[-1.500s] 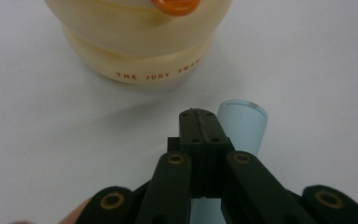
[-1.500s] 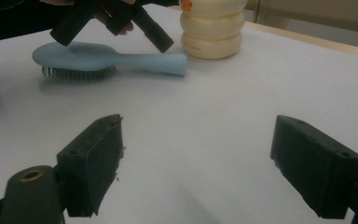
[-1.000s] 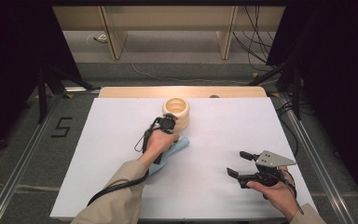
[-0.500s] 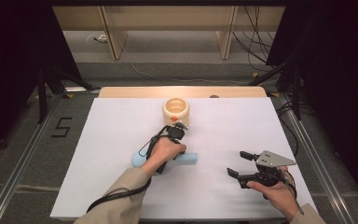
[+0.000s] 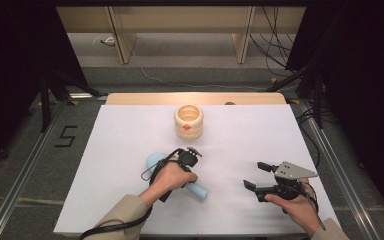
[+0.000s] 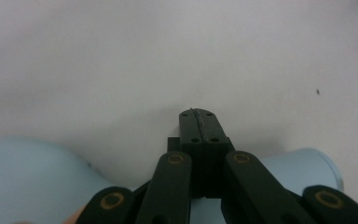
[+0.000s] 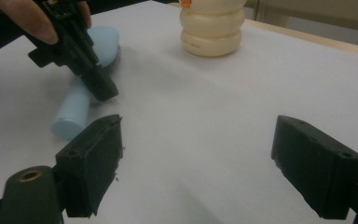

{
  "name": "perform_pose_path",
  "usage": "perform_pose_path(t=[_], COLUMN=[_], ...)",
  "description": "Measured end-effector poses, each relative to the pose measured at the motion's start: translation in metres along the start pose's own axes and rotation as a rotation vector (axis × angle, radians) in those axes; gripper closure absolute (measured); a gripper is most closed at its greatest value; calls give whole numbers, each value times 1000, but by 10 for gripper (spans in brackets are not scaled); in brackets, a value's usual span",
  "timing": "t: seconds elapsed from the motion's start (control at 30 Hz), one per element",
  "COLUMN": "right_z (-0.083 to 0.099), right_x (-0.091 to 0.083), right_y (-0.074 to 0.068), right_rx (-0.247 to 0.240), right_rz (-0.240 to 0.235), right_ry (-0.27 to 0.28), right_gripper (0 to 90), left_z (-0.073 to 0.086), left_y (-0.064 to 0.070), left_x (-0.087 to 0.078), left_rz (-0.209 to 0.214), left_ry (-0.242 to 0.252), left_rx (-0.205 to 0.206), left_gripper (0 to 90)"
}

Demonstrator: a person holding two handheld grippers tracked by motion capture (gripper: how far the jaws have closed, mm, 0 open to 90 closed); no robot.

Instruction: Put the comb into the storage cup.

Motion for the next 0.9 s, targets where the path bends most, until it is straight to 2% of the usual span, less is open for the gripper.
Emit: perform_pose_path(t=[0.2, 0.4, 0.57, 0.7, 0.9], right_z=[0, 0, 0, 0, 0], right_x=[0, 1, 1, 1, 1], right_y=[0, 0, 0, 0, 0], right_rx=[0, -3, -1, 1, 1], right_rz=[-1, 0, 3, 2, 4], right_ry=[-1, -5, -3, -4, -5], right_gripper=[172, 172, 172, 172, 172], left_z=[23, 43, 59, 67, 73], left_y=[-4, -10, -20, -26, -29], left_x=[-13, -23, -33, -39, -40], left_rz=[25, 22, 10, 1, -5], left_ry=[-31, -56, -69, -73, -75], left_rx=[28, 57, 52, 53, 65], left_gripper=[899, 898, 899, 898, 898])
Point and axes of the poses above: each handheld gripper's, and its own axes: x roughly forward along the jaws, z roughly out of its underside, y roughly to its right, the point moved 1 cm from there along x, roughly forward along the jaws, and after that the axes turned 2 degrees about -x, right-handed, at the moved point
